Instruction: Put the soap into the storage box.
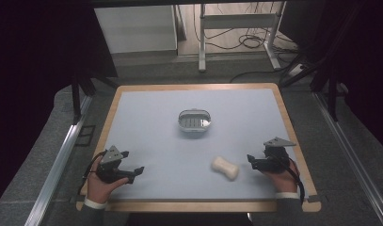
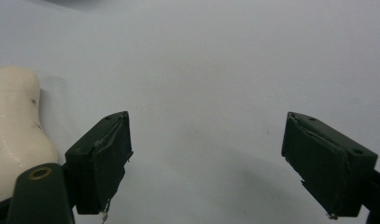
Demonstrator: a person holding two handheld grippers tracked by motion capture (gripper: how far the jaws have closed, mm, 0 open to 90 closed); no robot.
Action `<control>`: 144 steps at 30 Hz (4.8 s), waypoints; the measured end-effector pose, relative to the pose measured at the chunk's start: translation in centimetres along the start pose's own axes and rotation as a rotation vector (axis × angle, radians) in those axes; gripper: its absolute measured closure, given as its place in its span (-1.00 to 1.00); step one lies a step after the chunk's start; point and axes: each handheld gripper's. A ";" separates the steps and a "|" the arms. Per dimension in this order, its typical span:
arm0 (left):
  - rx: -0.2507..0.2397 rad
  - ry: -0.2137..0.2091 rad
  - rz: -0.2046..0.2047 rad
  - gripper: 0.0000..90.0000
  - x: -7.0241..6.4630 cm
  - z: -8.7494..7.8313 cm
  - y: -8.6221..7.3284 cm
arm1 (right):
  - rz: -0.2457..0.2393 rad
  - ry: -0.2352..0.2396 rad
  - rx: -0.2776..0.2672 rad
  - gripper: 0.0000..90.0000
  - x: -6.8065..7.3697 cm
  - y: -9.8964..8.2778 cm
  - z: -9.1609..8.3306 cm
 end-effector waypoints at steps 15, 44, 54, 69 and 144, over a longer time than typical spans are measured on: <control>0.006 0.001 0.003 -0.74 -0.1 0.1 0.0 | -0.035 0.007 -0.040 -0.57 0.3 0.4 -0.9; 0.017 -0.008 0.003 -0.74 -0.3 0.4 -0.1 | -0.088 0.035 -0.059 -0.53 1.6 2.0 -2.0; 0.016 -0.005 0.000 -0.74 -0.3 0.4 -0.1 | -0.104 0.047 -0.052 -0.52 2.0 2.4 -1.7; 0.010 -0.004 -0.006 -0.74 -0.2 0.0 -0.1 | -0.147 0.081 -0.038 -0.49 2.8 3.8 -1.4; 0.027 -0.015 0.008 -0.74 -0.4 0.3 -0.2 | -0.443 0.350 0.552 0.09 9.8 8.5 5.0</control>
Point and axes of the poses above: each handheld gripper's, and its own axes: z roughly forward along the jaws, y roughly out of its top, x roughly to its left, and after that the axes turned 9 degrees about -z, right-handed
